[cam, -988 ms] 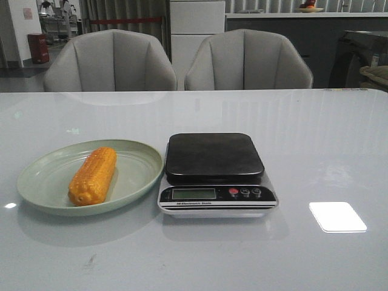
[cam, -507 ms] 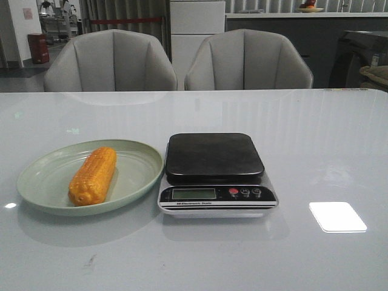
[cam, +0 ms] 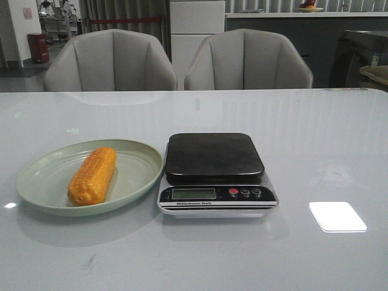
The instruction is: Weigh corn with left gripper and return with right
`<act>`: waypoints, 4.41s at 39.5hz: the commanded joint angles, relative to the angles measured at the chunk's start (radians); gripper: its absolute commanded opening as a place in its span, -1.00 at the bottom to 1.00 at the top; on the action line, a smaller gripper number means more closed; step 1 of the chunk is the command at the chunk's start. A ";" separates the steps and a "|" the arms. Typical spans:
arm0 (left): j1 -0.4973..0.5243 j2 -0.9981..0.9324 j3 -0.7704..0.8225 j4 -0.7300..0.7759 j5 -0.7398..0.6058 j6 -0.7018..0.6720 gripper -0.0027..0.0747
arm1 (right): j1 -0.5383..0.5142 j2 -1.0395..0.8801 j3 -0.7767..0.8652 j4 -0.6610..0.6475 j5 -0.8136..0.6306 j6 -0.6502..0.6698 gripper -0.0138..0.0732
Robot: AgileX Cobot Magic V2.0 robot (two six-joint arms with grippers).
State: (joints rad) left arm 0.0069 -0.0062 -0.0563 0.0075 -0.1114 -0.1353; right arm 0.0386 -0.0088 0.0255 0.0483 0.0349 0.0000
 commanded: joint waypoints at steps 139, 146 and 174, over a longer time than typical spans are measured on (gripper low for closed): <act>-0.451 1.854 -1.228 -0.216 0.841 0.033 -0.29 | -0.007 -0.020 0.011 -0.011 -0.082 0.000 -0.33; -0.503 1.854 -1.343 -0.216 0.851 0.036 -0.43 | -0.007 -0.020 0.011 -0.011 -0.082 0.000 -0.33; -0.627 1.944 -1.434 -0.428 0.706 0.044 0.22 | -0.007 -0.020 0.011 -0.011 -0.082 0.000 -0.33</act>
State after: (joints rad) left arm -0.6119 1.9791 -1.4563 -0.3696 0.6663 -0.0912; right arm 0.0386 -0.0088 0.0255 0.0483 0.0349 0.0000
